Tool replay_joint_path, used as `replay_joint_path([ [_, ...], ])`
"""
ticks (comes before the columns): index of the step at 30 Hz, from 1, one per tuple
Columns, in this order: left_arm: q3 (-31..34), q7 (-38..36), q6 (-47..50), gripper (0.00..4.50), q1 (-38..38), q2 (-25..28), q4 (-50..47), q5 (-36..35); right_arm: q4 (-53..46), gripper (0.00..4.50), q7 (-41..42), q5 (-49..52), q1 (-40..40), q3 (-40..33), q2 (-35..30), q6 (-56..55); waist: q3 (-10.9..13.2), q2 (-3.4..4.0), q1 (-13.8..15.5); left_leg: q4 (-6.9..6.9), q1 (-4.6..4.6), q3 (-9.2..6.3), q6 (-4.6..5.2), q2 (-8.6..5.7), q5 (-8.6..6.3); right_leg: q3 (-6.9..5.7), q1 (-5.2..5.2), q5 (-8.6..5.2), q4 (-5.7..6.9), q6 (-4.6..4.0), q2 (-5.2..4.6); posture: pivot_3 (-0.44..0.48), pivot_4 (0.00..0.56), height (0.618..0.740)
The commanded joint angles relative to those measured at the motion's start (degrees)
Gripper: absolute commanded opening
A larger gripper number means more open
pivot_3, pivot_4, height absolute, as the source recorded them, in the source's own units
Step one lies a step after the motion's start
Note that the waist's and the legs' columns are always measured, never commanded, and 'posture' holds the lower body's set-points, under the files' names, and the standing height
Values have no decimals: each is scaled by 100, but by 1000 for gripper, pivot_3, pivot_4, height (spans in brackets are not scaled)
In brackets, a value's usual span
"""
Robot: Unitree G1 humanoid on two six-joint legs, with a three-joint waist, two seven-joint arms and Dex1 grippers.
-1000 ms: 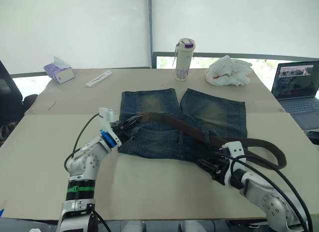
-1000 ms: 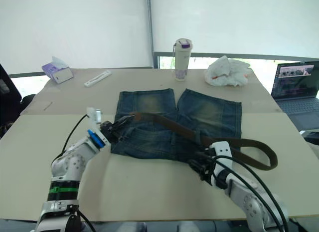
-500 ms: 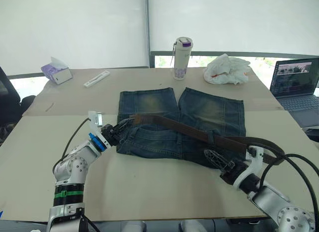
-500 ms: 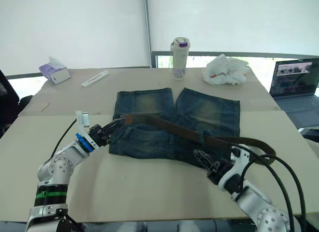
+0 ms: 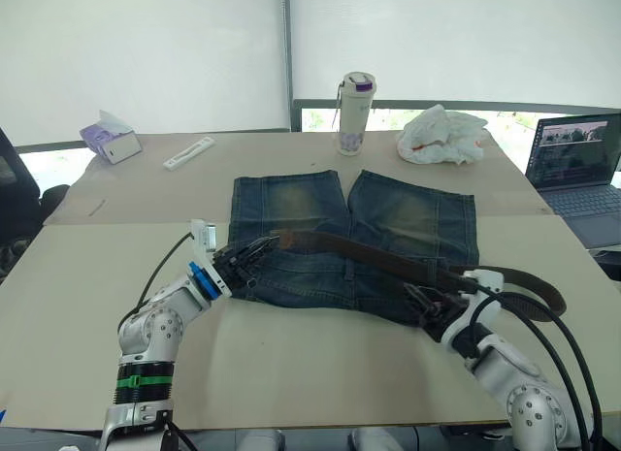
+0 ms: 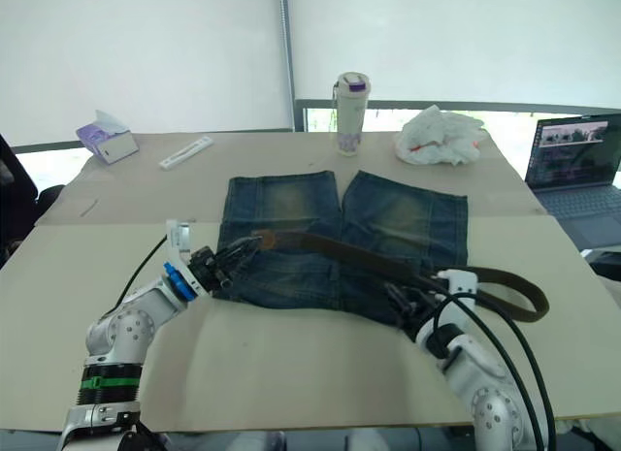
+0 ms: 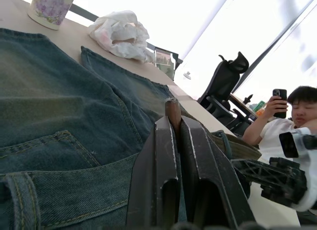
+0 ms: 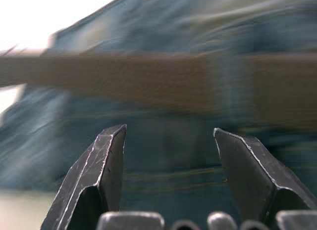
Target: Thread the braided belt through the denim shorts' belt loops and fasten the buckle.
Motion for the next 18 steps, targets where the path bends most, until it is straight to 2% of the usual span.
replay_joint_path([
  [1, 87, -91, -70, 0, 25, 105, -129, -59, -15, 3116, -207, 126, 9, -221, 27, -31, 0, 0, 6, 0, -2, -1, 0, 1, 0, 0, -2, 1, 0, -2, 1, 0, 150, 740],
  [12, 1093, -60, 78, 0, -217, 651, 746, -505, 142, 3116, -731, 144, 79, -280, 63, 166, 0, -3, 0, 0, 4, -1, 0, 4, 0, -1, 2, -1, 0, -2, -1, 0, 150, 740],
  [14, 1134, -141, 298, 0, -273, 713, 722, -674, 38, 3116, -486, 253, 71, -226, 29, 13, 2, -13, 23, 2, 3, -2, 0, 3, 0, -3, 2, -2, -1, -1, -2, 0, 150, 740],
  [18, 847, -359, 1063, 0, -180, 649, 136, -1210, -747, 3116, 858, 1190, 230, 134, -240, -6, 8, -8, 22, 0, -3, 0, 0, 0, 0, -1, 0, -2, -3, 0, -8, 0, 150, 740],
])
